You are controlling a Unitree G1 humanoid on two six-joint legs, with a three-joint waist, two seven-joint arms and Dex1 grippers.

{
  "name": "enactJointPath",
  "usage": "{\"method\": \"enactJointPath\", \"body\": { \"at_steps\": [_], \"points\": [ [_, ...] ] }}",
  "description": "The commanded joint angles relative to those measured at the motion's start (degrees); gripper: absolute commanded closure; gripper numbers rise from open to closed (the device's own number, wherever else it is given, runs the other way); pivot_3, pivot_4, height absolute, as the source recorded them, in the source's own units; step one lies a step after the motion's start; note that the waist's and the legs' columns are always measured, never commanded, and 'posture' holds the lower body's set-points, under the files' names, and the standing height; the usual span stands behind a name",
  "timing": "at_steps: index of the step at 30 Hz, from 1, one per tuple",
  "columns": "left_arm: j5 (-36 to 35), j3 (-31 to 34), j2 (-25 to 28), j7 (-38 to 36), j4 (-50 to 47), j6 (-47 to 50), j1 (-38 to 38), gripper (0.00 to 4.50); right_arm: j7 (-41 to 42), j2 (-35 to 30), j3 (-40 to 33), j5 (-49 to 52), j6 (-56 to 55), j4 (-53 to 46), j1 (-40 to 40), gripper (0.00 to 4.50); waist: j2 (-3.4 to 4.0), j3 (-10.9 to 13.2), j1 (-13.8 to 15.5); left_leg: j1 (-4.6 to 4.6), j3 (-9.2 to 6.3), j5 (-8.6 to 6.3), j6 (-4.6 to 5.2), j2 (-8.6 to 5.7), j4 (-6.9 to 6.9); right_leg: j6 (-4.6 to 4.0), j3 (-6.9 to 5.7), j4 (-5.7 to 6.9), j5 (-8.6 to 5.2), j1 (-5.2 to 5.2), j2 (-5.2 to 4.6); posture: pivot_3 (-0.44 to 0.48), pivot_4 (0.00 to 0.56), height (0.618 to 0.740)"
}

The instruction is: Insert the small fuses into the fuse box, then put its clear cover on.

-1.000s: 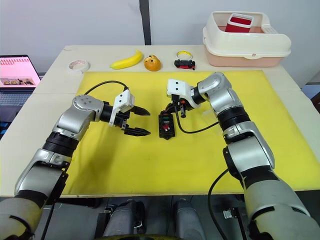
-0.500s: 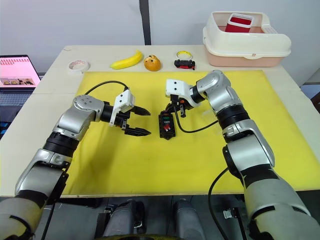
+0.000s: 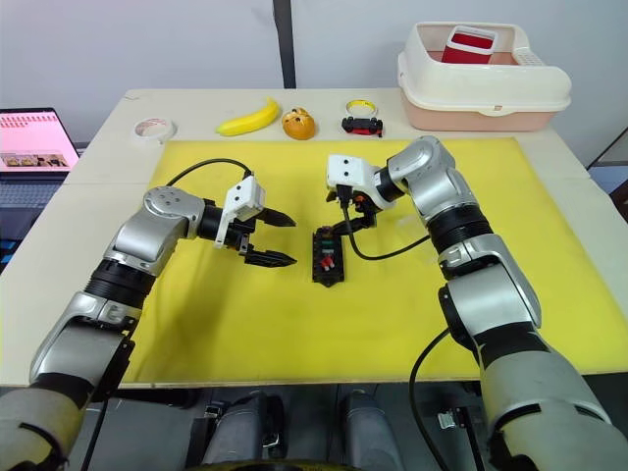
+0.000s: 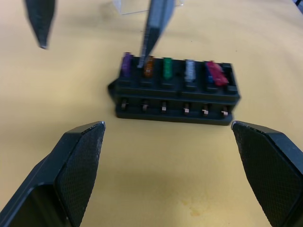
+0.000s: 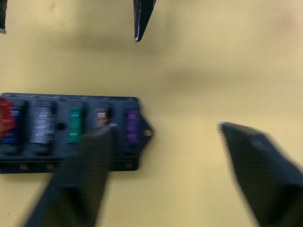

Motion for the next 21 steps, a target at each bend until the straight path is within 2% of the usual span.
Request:
{"method": "enactJointPath", "body": {
  "at_steps": [1, 10, 13, 20, 21],
  "points": [
    [-0.18, 0.37, -0.14, 0.00, -1.25, -0.47, -0.48, 0.00, 0.23, -0.68, -2.11, 2.08, 1.38, -1.62, -1.81, 0.02, 0.00, 0.00, 0.01, 0.00, 0.00, 0.00, 0.00, 0.00, 0.00, 0.00, 0.00, 0.00, 0.00, 0.00, 0.00, 0.000, 0.150, 0.739],
    [-0.11, 0.55, -0.31, 0.18, -0.19, -0.86, -1.00, 0.00, 1.81, -2.51, -7.25, 8.99, 7.48, -8.33, -0.23, 0.02, 0.00, 0.00, 0.08, -0.01, 0.00, 0.00, 0.00, 0.00, 0.00, 0.00, 0.00, 0.00, 0.00, -0.01, 0.00, 0.000, 0.150, 0.739],
    [-0.07, 0.61, -0.40, 0.14, 0.39, -1.12, -1.29, 0.00, 1.72, -2.78, -9.23, 12.50, 8.52, -13.02, 3.36, 0.82, 0.00, 0.00, 0.11, -0.01, -0.02, 0.00, 0.01, 0.00, 0.00, 0.00, 0.00, 0.00, 0.00, 0.00, 0.00, 0.000, 0.150, 0.739],
    [-0.13, 0.59, -0.50, -0.12, 0.48, -1.21, -1.20, 0.00, -1.70, -1.22, -12.48, 19.06, 10.19, -22.55, 14.12, 4.29, 0.00, 0.00, 0.13, -0.01, -0.02, 0.00, 0.00, 0.00, 0.00, 0.00, 0.00, 0.00, 0.00, 0.01, 0.00, 0.000, 0.150, 0.739],
    [-0.12, 0.54, -0.47, -0.18, 0.39, -1.20, -1.10, 0.00, -2.18, -1.06, -12.67, 19.63, 10.20, -23.00, 14.90, 4.47, 0.00, 0.00, 0.12, -0.01, -0.03, 0.00, 0.01, 0.00, 0.00, 0.00, 0.00, 0.00, 0.00, 0.01, 0.00, 0.000, 0.150, 0.739]
  ]
}}
